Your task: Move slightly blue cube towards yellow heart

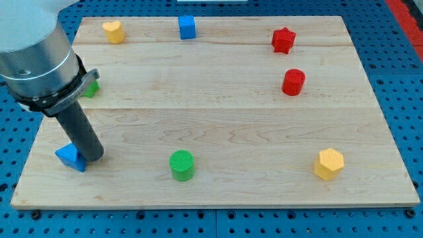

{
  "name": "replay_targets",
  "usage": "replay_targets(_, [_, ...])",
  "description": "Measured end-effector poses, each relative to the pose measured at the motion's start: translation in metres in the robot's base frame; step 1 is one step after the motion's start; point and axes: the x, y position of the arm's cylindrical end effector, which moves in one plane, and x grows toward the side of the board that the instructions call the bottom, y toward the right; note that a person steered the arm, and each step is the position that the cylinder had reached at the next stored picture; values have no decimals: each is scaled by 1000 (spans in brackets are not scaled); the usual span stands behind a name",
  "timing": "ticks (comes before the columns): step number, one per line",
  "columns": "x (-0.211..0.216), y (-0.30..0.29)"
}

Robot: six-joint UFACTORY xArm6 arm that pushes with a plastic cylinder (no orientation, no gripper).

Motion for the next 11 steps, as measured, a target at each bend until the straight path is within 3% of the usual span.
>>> replay_targets(3, [1, 1])
replay_targets(6, [-62, 61])
replay_targets(9, [-105, 166])
replay_targets(11, [-112, 173])
